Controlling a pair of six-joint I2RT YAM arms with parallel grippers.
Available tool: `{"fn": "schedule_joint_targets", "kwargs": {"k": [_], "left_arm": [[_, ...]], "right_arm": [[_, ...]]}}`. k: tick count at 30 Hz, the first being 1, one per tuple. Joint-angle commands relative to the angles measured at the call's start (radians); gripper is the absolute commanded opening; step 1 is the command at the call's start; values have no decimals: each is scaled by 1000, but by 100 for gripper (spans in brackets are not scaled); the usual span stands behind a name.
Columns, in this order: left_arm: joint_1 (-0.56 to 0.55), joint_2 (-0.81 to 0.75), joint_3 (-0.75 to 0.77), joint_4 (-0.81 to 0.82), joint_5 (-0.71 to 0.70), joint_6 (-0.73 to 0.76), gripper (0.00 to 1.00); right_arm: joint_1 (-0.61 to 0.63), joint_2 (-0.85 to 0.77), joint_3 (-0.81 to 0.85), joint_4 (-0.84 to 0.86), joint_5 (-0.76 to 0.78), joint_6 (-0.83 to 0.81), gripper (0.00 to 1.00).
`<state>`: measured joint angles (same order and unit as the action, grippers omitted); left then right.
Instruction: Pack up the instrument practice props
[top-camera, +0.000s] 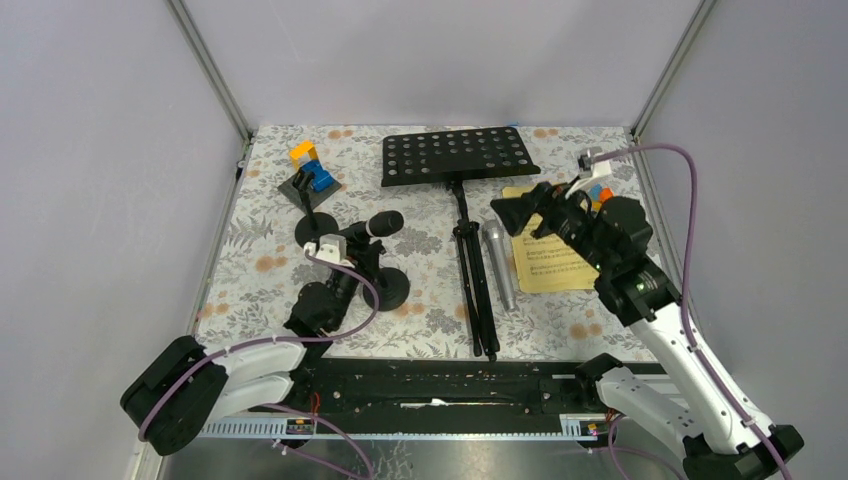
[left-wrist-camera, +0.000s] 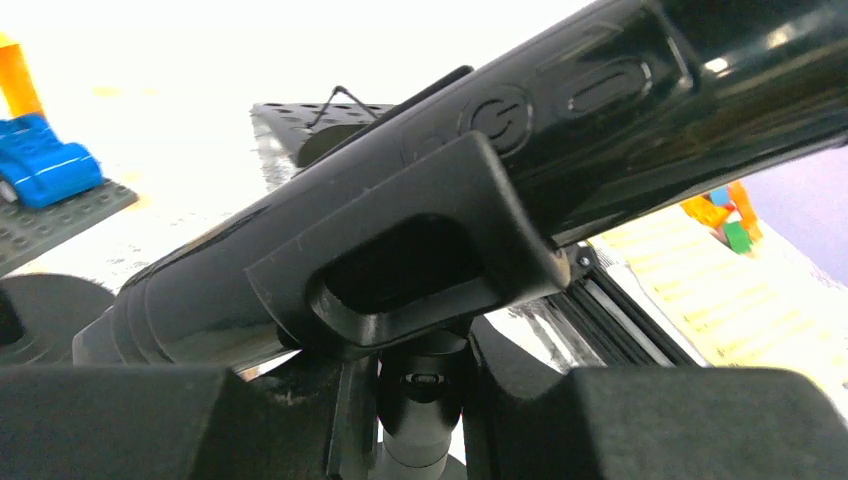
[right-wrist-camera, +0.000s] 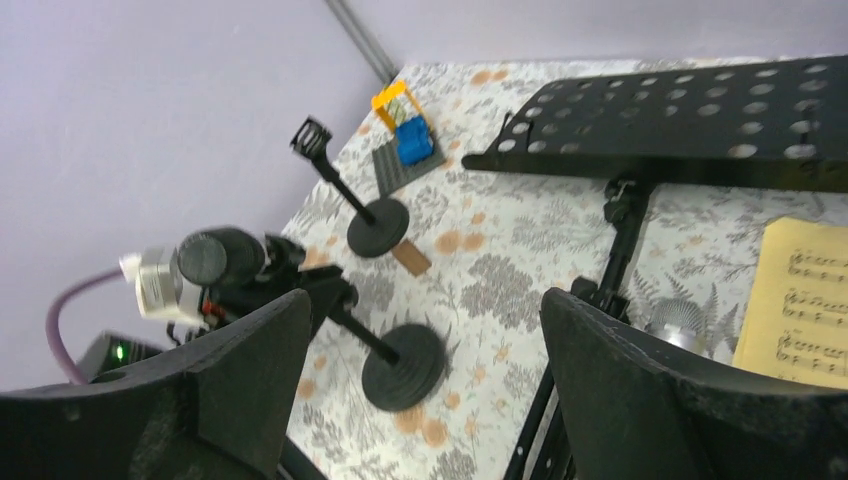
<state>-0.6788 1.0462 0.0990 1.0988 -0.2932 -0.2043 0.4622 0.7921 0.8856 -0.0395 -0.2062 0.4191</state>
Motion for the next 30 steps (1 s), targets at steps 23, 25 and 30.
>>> {"fn": "schedule_joint_targets", "kwargs": {"k": [23,25,30], "left_arm": [[-115,-136,4,-21,-313,5,95],[-114,-134,-11,-2,-245,24,98],[-110,-159,-73,83,-116,48,99]], "right_arm": [[-2,84,104,-127,-56,57,92],[-2,47,73,-106,-59,39,92],[-2,8,26,-89,-81,22,92]]}}
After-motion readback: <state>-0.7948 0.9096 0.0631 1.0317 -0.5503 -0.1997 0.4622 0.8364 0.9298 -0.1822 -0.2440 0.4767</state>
